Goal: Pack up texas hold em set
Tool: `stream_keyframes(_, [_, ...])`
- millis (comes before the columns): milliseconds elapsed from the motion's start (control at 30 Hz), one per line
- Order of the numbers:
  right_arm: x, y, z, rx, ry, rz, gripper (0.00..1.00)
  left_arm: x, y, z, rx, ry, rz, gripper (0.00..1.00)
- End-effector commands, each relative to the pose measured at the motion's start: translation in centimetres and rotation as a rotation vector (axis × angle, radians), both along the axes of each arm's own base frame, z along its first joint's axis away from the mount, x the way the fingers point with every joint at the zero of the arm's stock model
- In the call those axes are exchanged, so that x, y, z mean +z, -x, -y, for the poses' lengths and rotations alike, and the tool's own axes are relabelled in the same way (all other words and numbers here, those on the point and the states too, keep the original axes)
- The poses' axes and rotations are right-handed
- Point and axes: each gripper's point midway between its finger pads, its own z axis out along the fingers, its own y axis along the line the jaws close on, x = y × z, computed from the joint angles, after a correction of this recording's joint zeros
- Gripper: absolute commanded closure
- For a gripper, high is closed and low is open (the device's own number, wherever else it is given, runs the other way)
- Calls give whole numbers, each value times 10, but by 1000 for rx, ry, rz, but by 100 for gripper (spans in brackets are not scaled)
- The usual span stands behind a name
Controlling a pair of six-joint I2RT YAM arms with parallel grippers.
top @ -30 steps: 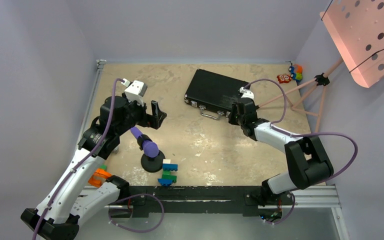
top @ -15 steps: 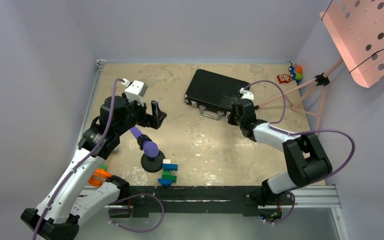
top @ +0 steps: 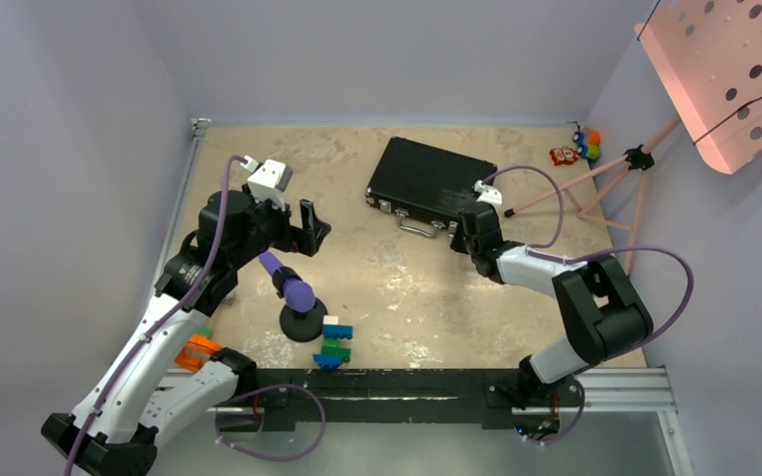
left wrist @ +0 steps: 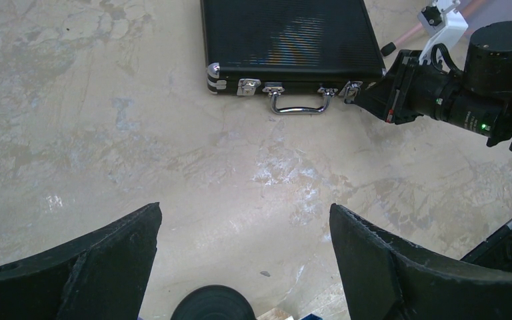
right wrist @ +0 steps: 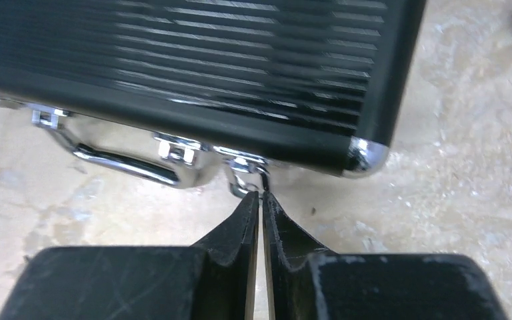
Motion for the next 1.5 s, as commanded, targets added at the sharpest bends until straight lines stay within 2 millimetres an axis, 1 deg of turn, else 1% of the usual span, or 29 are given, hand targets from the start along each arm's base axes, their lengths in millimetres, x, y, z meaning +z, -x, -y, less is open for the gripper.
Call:
stream_keyframes(0, [-24, 14, 23, -89, 82, -55, 89, 8, 0, 1, -5, 19, 15, 1])
stream_keyframes(200, [-23, 12, 22, -98, 98, -42, 89, 9, 0, 1, -4, 20, 16, 1])
stream_keyframes(400, [-13, 13, 16, -62, 87, -14, 89, 9, 1, 1, -6, 21, 18, 1])
stream_keyframes(633, [16, 15, 9, -14, 63, 50, 86, 10, 1, 1, -6, 23, 22, 1])
stream_keyframes(767, [40, 14, 2, 24, 40, 102, 81, 11, 2, 1, -6, 25, 24, 1])
stream_keyframes(933, [77, 6, -22, 117, -15, 162, 77, 13, 3, 0, -5, 29, 31, 1])
stream_keyframes(1067, [97, -4, -48, 198, -74, 174, 76, 15, 4, 0, -5, 33, 37, 1])
stream_keyframes(1267, [111, -26, -94, 293, -195, 176, 76, 16, 5, 1, -10, 39, 39, 1])
stream_keyframes(1400, [110, -46, -123, 323, -234, 163, 75, 17, 6, 1, -12, 41, 41, 1])
stream_keyframes(1467, [105, -52, -140, 351, -257, 148, 76, 18, 6, 1, -12, 42, 43, 1])
